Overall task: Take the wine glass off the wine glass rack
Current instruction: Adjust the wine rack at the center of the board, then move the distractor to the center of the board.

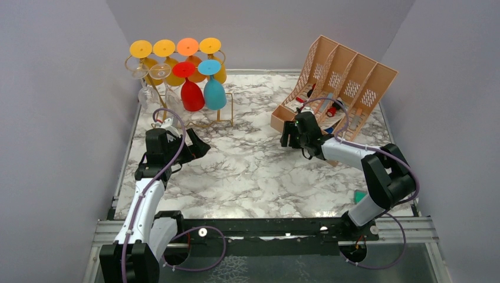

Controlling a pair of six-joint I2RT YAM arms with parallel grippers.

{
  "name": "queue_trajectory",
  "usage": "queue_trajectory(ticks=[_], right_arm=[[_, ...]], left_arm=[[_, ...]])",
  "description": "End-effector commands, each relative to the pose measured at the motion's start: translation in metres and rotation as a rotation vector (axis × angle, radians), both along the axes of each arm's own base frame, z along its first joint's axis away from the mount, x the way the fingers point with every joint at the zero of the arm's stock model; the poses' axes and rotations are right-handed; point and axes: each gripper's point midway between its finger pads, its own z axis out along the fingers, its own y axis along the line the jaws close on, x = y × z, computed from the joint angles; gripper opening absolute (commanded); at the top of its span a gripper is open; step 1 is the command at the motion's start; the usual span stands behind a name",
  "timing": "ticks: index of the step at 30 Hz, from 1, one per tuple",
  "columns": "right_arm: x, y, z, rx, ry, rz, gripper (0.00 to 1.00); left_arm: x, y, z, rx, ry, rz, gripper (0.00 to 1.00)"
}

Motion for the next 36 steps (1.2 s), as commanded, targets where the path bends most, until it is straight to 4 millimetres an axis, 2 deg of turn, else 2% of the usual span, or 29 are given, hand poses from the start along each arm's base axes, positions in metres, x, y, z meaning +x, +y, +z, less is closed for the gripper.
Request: queue_trajectory(ticks=[1, 4, 8, 13, 16, 20, 23, 24, 27, 30, 33, 36], right_arm=[[0.01, -0.027, -0.011, -0.068, 0.036, -0.041, 0.71], [0.024, -0.029, -0.014, -0.085, 0.051, -0.039, 0.71], [0.039, -0.015, -0.01, -0.067, 0.048, 0.012, 0.72], [0.042, 0.001, 0.004, -0.015, 0.051, 0.072, 0.74], [0.032, 0.006, 0.024, 0.042, 0.02, 0.101, 0.78], [0.013, 0.018, 0.054, 0.146, -0.018, 0.164, 0.89], [-0.001, 0.025, 0.073, 0.22, -0.046, 0.2, 1.0], [-0.006, 0.027, 0.081, 0.248, -0.067, 0.21, 1.0], [-0.016, 0.021, 0.093, 0.329, -0.073, 0.111, 1.0], [-0.029, 0.023, 0.1, 0.334, -0.04, 0.158, 0.99], [-0.047, 0.025, 0.101, 0.364, -0.008, 0.186, 0.99], [-0.06, 0.025, 0.116, 0.418, -0.066, 0.208, 0.99]], left_arm=[[0.004, -0.006, 0.014, -0.004, -0.059, -0.043, 0.99], [0.003, -0.006, 0.013, -0.006, -0.057, -0.048, 0.99], [0.003, -0.007, 0.014, -0.006, -0.059, -0.051, 0.99], [0.003, -0.009, 0.014, -0.012, -0.06, -0.06, 0.99], [0.003, -0.009, 0.015, -0.014, -0.065, -0.064, 0.99], [0.003, -0.012, 0.019, -0.027, -0.079, -0.075, 0.99], [0.003, -0.014, 0.028, -0.057, -0.09, -0.064, 0.99], [0.003, -0.015, 0.033, -0.073, -0.096, -0.06, 0.99], [0.003, -0.017, 0.051, -0.117, -0.13, -0.036, 0.99], [0.005, -0.012, 0.075, -0.127, -0.175, 0.019, 0.98], [0.007, 0.002, 0.096, -0.095, -0.185, 0.109, 0.95], [0.009, 0.024, 0.116, -0.035, -0.194, 0.227, 0.94]])
